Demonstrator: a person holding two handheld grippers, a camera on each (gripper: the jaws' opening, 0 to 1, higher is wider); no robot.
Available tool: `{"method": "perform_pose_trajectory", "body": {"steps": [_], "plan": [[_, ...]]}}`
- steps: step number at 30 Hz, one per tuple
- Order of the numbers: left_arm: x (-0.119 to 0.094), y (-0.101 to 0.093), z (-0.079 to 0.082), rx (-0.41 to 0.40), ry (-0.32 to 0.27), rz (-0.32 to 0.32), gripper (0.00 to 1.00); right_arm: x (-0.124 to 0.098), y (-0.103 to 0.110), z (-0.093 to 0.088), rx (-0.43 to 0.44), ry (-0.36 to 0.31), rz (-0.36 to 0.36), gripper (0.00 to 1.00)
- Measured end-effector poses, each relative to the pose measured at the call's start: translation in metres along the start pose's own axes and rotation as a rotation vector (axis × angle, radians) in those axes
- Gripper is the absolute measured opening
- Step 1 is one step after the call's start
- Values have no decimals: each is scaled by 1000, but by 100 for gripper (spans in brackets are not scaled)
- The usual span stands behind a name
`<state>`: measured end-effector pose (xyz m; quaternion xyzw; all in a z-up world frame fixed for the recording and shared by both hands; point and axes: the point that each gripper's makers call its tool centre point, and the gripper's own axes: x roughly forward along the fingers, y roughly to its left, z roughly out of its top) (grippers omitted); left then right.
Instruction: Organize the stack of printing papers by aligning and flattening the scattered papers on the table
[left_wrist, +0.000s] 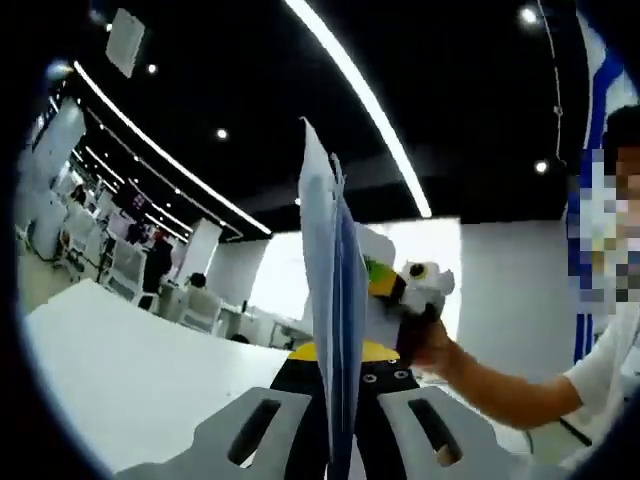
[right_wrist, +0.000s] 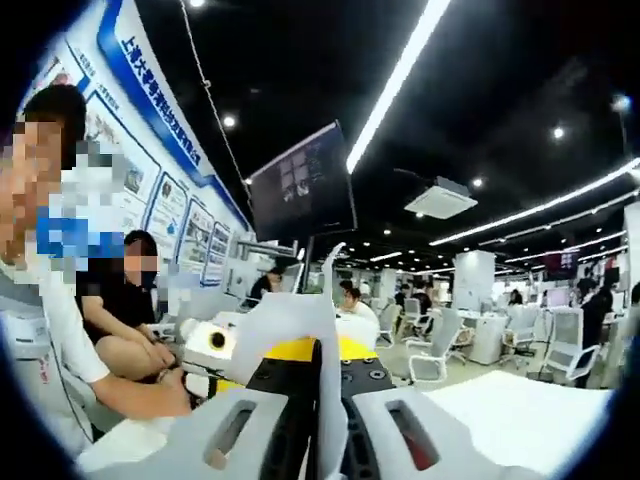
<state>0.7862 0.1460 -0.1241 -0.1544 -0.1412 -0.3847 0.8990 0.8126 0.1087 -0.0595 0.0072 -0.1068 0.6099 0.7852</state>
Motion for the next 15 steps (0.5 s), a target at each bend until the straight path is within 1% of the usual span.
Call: {"method": "perform_pose_trajectory", "body": {"steps": [1, 2, 3, 4, 5, 6, 7, 8, 9, 10, 11, 12, 13, 15], "plan": [[2, 2, -1, 68, 17, 34, 6, 0, -2, -2, 14, 12, -21, 0], [6, 1, -1, 122, 13, 47, 6, 0, 1, 1, 24, -11, -10, 0], [8, 0, 0, 134, 6, 46, 6, -1, 1, 2, 31, -27, -12, 0], [10, -5, 3, 141, -17, 1, 6, -7, -1, 8, 66, -84, -21, 4], [12, -10, 7, 123, -53, -47, 6, -10, 2, 12, 112, -129, 13, 9], [13, -7, 8, 89, -65, -59, 6, -14, 5, 12, 170, -141, 46, 16], [13, -5, 7, 76, -64, -70, 6, -17, 0, 8, 211, -133, 32, 26], [12, -6, 8, 58, -76, -111, 6, -20, -7, 4, 200, -134, 19, 30], [10, -7, 10, 30, -91, -139, 6, -24, -10, -2, 179, -131, 21, 30], [8, -7, 10, -10, -95, -156, 6, -27, -17, -9, 161, -130, 18, 29], [4, -10, 11, -15, -97, -196, 6, -30, -22, -15, 154, -139, 10, 29], [3, -11, 12, -3, -96, -203, 6, -32, -17, -20, 152, -157, 32, 29], [2, -13, 13, 0, -96, -222, 6, -34, -10, -27, 189, -168, 83, 28], [1, -15, 15, 3, -97, -249, 6, -35, -2, -42, 249, -185, 138, 30]]}}
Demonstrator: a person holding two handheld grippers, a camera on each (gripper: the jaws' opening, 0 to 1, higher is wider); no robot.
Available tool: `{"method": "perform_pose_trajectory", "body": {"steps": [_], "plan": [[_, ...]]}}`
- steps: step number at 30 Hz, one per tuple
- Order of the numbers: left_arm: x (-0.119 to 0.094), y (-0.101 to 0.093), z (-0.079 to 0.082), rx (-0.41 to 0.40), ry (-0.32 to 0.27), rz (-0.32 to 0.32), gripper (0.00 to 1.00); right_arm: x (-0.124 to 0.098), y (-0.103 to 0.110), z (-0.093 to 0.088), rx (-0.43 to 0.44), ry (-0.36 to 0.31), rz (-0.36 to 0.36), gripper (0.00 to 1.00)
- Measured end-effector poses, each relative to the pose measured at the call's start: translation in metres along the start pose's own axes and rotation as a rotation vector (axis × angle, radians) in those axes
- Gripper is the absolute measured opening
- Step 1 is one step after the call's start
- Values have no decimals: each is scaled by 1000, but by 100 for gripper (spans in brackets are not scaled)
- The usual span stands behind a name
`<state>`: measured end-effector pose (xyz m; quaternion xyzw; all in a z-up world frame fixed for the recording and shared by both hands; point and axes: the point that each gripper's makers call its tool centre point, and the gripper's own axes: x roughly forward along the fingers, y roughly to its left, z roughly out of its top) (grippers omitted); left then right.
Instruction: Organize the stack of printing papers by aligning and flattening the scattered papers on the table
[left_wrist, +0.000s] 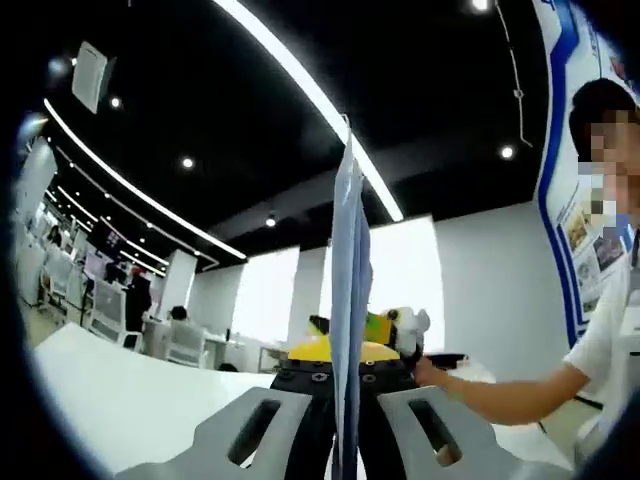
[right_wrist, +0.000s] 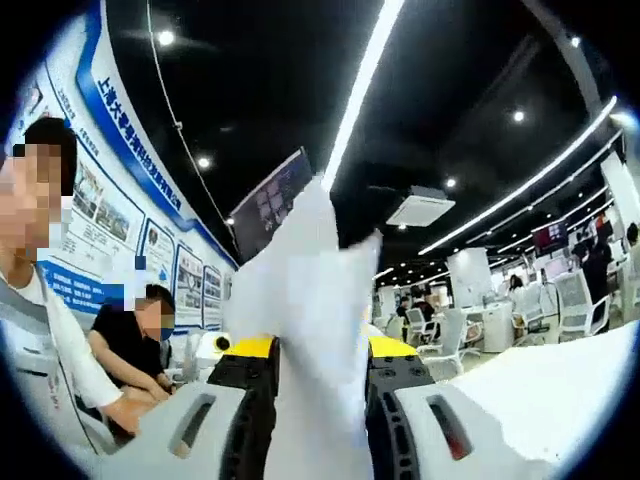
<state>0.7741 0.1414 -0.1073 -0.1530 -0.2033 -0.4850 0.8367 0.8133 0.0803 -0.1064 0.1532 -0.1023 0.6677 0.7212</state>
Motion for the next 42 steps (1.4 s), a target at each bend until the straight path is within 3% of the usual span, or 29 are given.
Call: {"method": "perform_pose_trajectory", "body": {"steps": [2, 4, 7, 9, 11, 13, 16, 18, 19, 20, 22, 24, 25, 27, 28, 31, 32, 35, 37, 38, 39, 40, 41, 42], "plan": [[1, -2, 2, -19, -5, -27, 6, -1, 7, -21, 26, 28, 33, 30], [2, -1, 2, -20, 2, -35, 6, -2, 12, -50, -3, 91, 49, 29], [3, 4, -5, 15, 46, -3, 6, -4, 16, -61, -8, 94, 56, 13], [1, 17, -6, 60, 71, 80, 6, -6, 15, -59, -6, 88, 22, 2], [3, 21, -9, 109, 108, 130, 6, -6, 10, -59, -26, 127, -68, 0], [6, 30, -14, 207, 167, 210, 7, -8, 4, -60, -100, 190, -185, 0], [13, 35, -25, 277, 256, 313, 8, -10, -4, -58, -196, 261, -340, 0], [22, 27, -26, 309, 265, 295, 8, -11, -1, -53, -238, 285, -404, 0], [26, 25, -21, 363, 256, 316, 8, -13, 0, -39, -309, 247, -450, 0], [29, 19, -20, 359, 249, 288, 9, -17, 2, -33, -307, 215, -478, 0], [29, 19, -23, 317, 246, 288, 15, -24, 5, -31, -324, 183, -466, 3], [17, 10, -46, 227, 327, 256, 26, -44, 3, -44, -243, 131, -500, 15], [14, 1, -51, 221, 311, 223, 29, -48, 11, -51, -224, 131, -440, 15], [5, -3, -61, 234, 302, 223, 32, -58, 11, -59, -185, 123, -447, 22], [-2, -4, -71, 266, 336, 222, 32, -58, 10, -60, -193, 126, -446, 23], [-15, 3, -78, 284, 295, 251, 33, -59, 9, -63, -201, 154, -444, 26], [-20, 8, -77, 237, 251, 269, 33, -61, 7, -66, -202, 173, -445, 26], [-27, 12, -75, 172, 217, 252, 29, -64, 6, -67, -224, 160, -449, 18], [-30, 16, -73, 185, 204, 262, 20, -61, 9, -68, -228, 157, -435, 3], [-27, 14, -72, 173, 187, 254, 12, -57, 11, -68, -226, 166, -433, 0], [-23, 12, -73, 171, 193, 257, 10, -53, 14, -70, -237, 185, -446, 0], [-22, 18, -67, 259, 189, 310, 9, -53, 12, -64, -319, 200, -480, 0], [-18, 15, -60, 313, 174, 309, 8, -52, 12, -57, -360, 197, -512, 0], [-12, 6, -56, 308, 162, 284, 8, -50, 13, -49, -348, 166, -534, 0]]}}
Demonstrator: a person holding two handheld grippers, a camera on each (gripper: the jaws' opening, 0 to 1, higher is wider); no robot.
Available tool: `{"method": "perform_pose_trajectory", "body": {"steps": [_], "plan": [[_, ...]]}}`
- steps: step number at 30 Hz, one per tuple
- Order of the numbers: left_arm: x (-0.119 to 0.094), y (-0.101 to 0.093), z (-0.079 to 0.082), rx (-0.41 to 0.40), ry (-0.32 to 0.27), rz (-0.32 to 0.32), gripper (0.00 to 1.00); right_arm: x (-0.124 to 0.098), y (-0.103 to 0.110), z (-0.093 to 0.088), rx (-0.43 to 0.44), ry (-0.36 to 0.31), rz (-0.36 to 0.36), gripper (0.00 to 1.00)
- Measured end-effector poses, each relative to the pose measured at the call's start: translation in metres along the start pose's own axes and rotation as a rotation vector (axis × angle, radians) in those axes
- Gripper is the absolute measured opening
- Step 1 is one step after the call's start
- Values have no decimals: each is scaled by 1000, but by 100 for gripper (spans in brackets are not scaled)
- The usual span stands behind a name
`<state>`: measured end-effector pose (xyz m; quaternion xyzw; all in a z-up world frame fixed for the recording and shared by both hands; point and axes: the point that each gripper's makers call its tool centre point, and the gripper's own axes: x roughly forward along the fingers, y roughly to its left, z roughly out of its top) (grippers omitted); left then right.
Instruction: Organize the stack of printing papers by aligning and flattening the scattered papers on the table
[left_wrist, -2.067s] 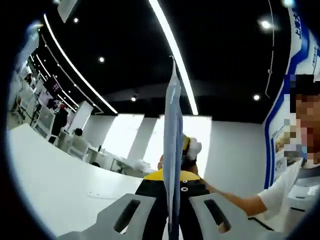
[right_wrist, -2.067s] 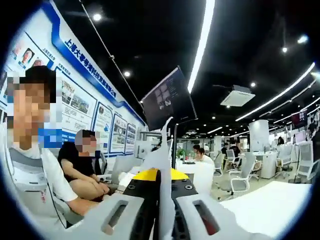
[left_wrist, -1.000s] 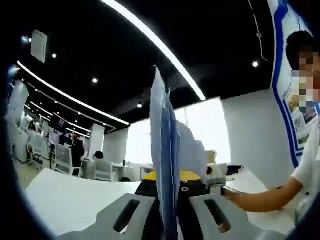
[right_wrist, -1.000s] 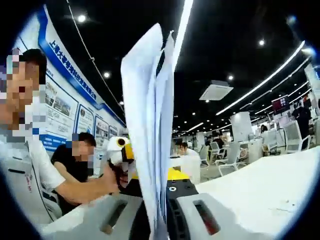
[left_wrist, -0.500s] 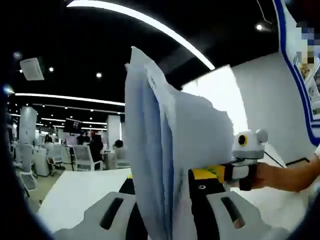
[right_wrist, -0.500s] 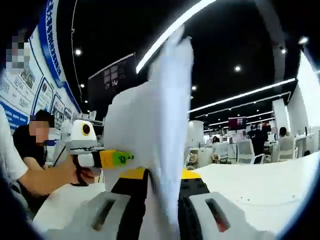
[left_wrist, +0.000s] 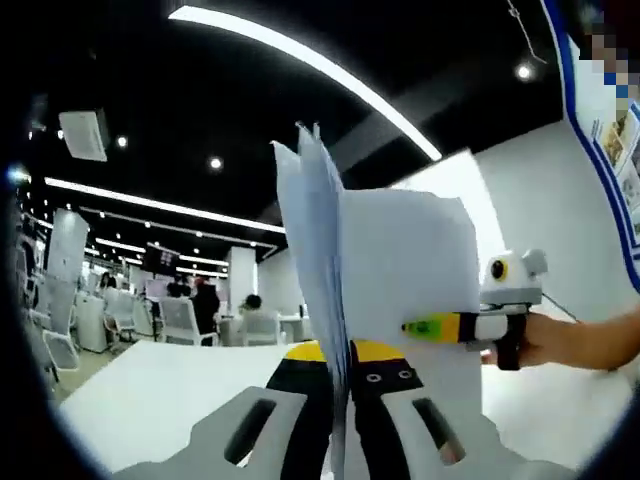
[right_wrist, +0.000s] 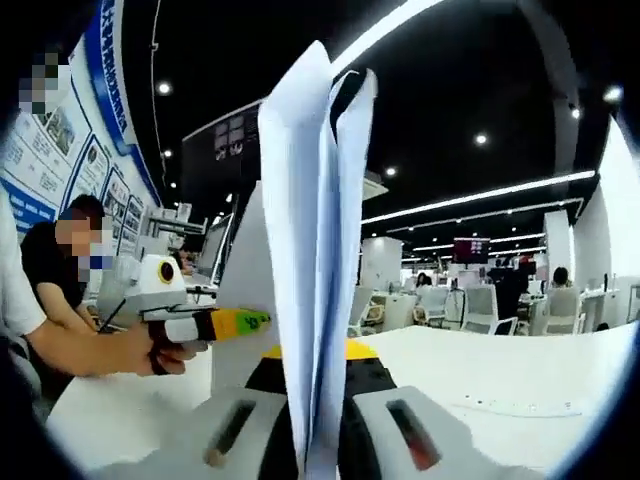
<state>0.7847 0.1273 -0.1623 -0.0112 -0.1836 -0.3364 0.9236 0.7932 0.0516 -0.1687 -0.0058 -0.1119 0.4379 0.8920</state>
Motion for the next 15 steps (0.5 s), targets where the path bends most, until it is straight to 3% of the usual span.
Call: {"method": "perform_pose_trajectory", "body": {"steps": [1, 3, 4, 6, 7, 8, 10, 11, 13, 15], "plan": [[2, -1, 7, 0, -22, 10, 8, -1, -6, 7, 20, -21, -52, 0], [7, 2, 8, 60, -14, 30, 9, 1, -4, 7, 72, -5, -56, 0], [9, 7, -4, 50, 12, 42, 11, 2, -4, -2, 62, 11, -53, 0], [5, 8, -41, -112, 112, 14, 15, -2, -8, -29, 82, 31, -54, 11], [1, 10, -51, -163, 126, 19, 16, -4, -9, -47, 116, 76, -41, 11], [0, 13, -53, -123, 111, 14, 15, -6, -7, -61, 84, 142, -17, 10], [-4, 10, -46, -98, 109, -6, 9, -8, -4, -55, 75, 102, -16, 0], [-3, 3, -34, -136, 53, -28, 6, -7, 2, -45, 122, 75, 4, 0], [-2, 3, -11, -75, -28, -22, 6, -6, 3, -19, 101, -6, -11, 0], [-2, 1, -5, -95, -71, -40, 6, -6, 5, -19, 77, -11, -22, 0]]}}
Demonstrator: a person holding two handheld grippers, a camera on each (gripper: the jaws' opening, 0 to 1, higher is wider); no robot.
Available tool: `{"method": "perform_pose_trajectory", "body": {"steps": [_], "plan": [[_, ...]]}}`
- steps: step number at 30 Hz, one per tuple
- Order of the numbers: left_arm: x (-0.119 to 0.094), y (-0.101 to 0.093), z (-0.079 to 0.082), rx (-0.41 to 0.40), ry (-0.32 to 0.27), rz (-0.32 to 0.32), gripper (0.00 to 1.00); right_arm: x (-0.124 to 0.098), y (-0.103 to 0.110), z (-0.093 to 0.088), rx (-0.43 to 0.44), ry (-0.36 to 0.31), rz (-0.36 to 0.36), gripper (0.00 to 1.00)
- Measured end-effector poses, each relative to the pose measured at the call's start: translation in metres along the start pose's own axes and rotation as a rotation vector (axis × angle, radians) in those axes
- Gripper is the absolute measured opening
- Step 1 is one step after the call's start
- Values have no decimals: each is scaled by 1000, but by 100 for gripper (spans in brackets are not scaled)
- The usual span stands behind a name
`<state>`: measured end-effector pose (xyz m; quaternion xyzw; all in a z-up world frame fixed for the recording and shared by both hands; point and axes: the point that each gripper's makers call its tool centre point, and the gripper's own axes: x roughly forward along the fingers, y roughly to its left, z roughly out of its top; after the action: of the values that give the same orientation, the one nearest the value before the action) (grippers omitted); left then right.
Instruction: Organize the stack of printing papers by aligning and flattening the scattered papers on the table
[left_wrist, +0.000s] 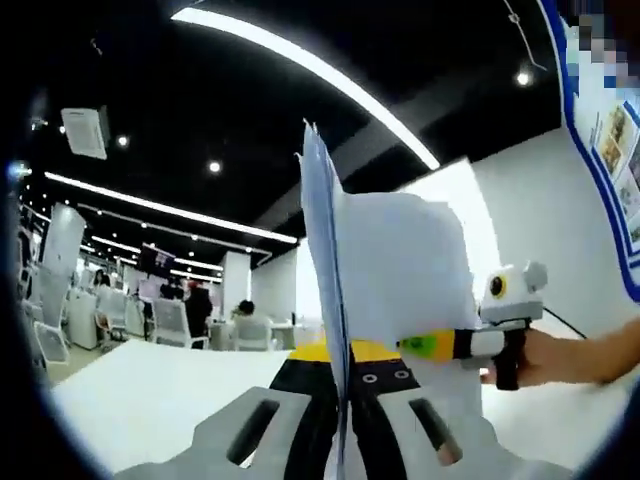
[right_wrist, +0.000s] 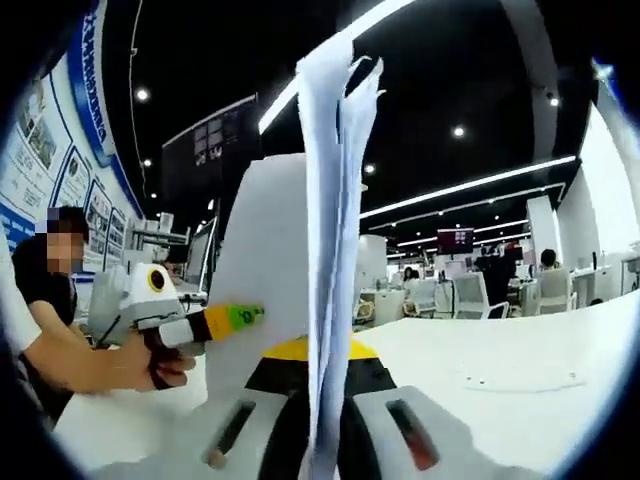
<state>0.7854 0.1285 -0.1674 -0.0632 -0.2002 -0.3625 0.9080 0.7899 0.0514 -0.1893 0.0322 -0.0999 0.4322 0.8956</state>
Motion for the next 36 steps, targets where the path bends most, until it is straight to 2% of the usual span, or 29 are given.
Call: {"method": "perform_pose_trajectory", "body": {"steps": [1, 2, 3, 4, 5, 6, 7, 8, 9, 10, 11, 12, 13, 15, 16, 17, 18, 19, 20, 24, 25, 26, 27, 28, 29, 30, 31, 33, 36], "plan": [[-1, 3, -9, -23, 19, 10, 6, 1, 0, -7, -2, 10, 1, 0], [-4, 7, -27, -39, 89, 32, 6, 1, -6, -25, -9, 62, -14, 0], [-5, 8, -40, 1, 141, 33, 6, 2, -9, -39, 5, 94, -29, 0], [-5, 8, -38, 17, 127, 32, 6, 3, -12, -41, 16, 80, -33, 0], [-4, 3, -31, 48, 114, 3, 6, 1, -11, -32, 9, 61, -15, 0], [-4, 2, -22, 44, 97, 12, 6, 1, -10, -20, 35, 44, -6, 0], [-4, -2, -11, 70, 36, -1, 6, 0, -6, -9, 25, 18, 9, 0], [-4, -2, -15, 64, 41, -4, 6, -2, -7, -6, 0, 17, 2, 0], [-5, 0, -33, 33, 113, 6, 6, -1, -11, -16, -17, 39, -12, 0], [-7, 4, -54, 41, 199, 22, 6, -2, -17, -40, -12, 95, -31, 0], [-3, 3, -51, 69, 163, 12, 6, -2, -18, -40, -7, 83, -35, 0], [-2, 1, -43, 78, 154, 1, 6, -3, -18, -33, -2, 44, -25, 0], [-3, 0, -38, 67, 180, 19, 6, -3, -14, -27, -1, 65, -14, 0], [-2, -3, -32, 77, 155, 17, 6, -6, -10, -16, -20, 52, -7, 0], [0, 1, -45, 52, 187, 30, 6, -5, -14, -24, -16, 67, -16, 0], [-4, 5, -60, 44, 247, 55, 6, -4, -18, -42, 14, 113, -26, 0], [-3, 1, -49, 55, 211, 35, 6, 0, -20, -30, 19, 4, -31, 0], [-3, -4, -41, 51, 225, 35, 6, -1, -19, -31, 36, 61, -27, 0], [-3, -5, -35, 74, 208, 40, 6, -4, -16, -25, 28, 61, -19, 0], [-3, 1, -62, 94, 295, 49, 6, -5, -24, -49, 20, 120, -56, 0], [-2, 0, -52, 99, 242, 42, 6, -3, -20, -35, 13, 38, -26, 0], [-2, -2, -42, 102, 240, 42, 6, -4, -17, -32, 65, 80, -14, 0], [-1, -2, -31, 114, 171, 45, 6, -4, -15, -24, 70, 53, -2, 0], [-1, 1, -39, 94, 198, 45, 6, -3, -16, -22, 70, 53, -5, 0], [-4, 3, -54, 45, 257, 52, 6, -1, -19, -32, 60, 90, -15, 0], [-5, 4, -63, 25, 291, 51, 6, -3, -20, -41, 51, 121, -32, 0], [-2, 5, -59, 43, 262, 45, 7, -1, -20, -41, 52, 95, -30, 0], [-2, 4, -57, 61, 258, 47, 9, 0, -19, -42, 67, 100, -12, 6], [-2, 3, -57, 74, 255, 51, 21, 0, -15, -38, 77, 75, 3, 20]]}}
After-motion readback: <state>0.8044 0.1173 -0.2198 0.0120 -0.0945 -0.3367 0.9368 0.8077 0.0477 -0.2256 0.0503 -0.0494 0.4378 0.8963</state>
